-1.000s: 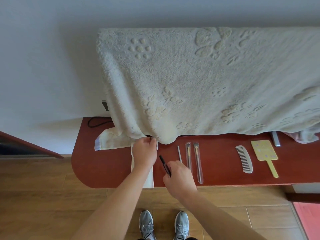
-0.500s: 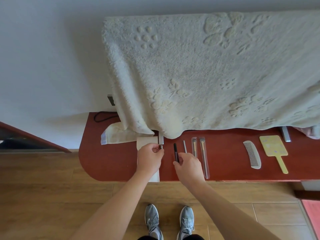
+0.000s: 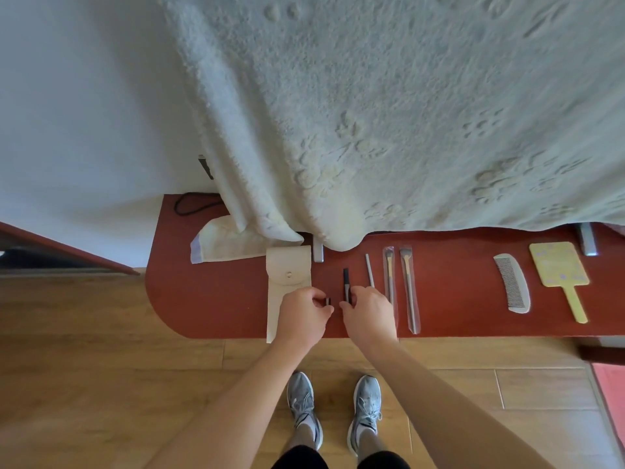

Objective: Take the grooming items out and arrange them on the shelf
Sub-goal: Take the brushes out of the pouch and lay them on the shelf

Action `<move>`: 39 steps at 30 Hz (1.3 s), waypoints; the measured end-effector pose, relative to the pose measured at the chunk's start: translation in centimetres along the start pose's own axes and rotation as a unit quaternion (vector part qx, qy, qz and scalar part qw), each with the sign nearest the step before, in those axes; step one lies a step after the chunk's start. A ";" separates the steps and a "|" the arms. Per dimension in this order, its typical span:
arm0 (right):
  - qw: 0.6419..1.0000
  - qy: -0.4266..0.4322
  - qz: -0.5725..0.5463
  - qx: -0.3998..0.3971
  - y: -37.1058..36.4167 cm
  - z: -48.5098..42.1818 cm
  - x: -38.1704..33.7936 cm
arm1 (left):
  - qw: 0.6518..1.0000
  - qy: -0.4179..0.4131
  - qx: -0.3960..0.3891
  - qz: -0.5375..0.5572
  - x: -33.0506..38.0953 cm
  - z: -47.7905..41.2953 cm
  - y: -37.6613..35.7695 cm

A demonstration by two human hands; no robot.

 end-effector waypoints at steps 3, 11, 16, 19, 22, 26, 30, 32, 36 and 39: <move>1.000 -0.004 0.004 -0.005 -0.3 -0.2 0.3 | 1.000 -0.015 -0.001 -0.018 0.1 0.0 -0.5; 1.000 -0.003 0.009 -0.006 -0.5 -0.3 0.3 | 0.999 -0.023 0.001 -0.045 0.3 -0.3 -0.8; 1.000 -0.001 0.007 0.007 0.5 -0.2 0.2 | 0.999 -0.015 0.000 -0.045 0.4 -0.1 -0.6; 0.999 0.005 -0.001 0.033 2.3 -0.7 0.5 | 0.999 -0.009 0.004 -0.040 0.8 -0.1 -0.2; 0.999 0.005 0.007 0.047 3.7 -1.8 1.1 | 0.999 -0.007 0.014 -0.035 1.3 -0.2 0.4; 0.998 -0.007 0.058 0.030 3.4 -2.6 1.6 | 0.999 -0.007 0.026 -0.026 1.5 -0.3 0.7; 0.998 -0.010 0.064 0.013 2.6 -2.9 1.5 | 0.999 -0.008 0.028 -0.025 1.4 -0.4 0.8; 0.999 -0.018 0.043 0.010 2.5 -3.0 1.6 | 0.999 -0.009 0.030 -0.024 1.4 -0.5 0.9; 1.000 -0.002 -0.015 0.023 3.3 -2.2 1.0 | 0.999 -0.028 0.031 -0.005 2.6 -1.0 1.1; 0.998 0.019 -0.047 0.035 4.0 -0.8 0.2 | 0.998 -0.040 0.021 0.033 4.1 -1.5 1.0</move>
Point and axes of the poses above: each hand's wrist, its own z-axis away from the middle knuckle, its own y-axis out of the back of the hand, x = y × z, the point moved 9 cm from there along -z, towards the middle knuckle, and after that the axes turned 2 degrees about -z, right-handed, at the moved point
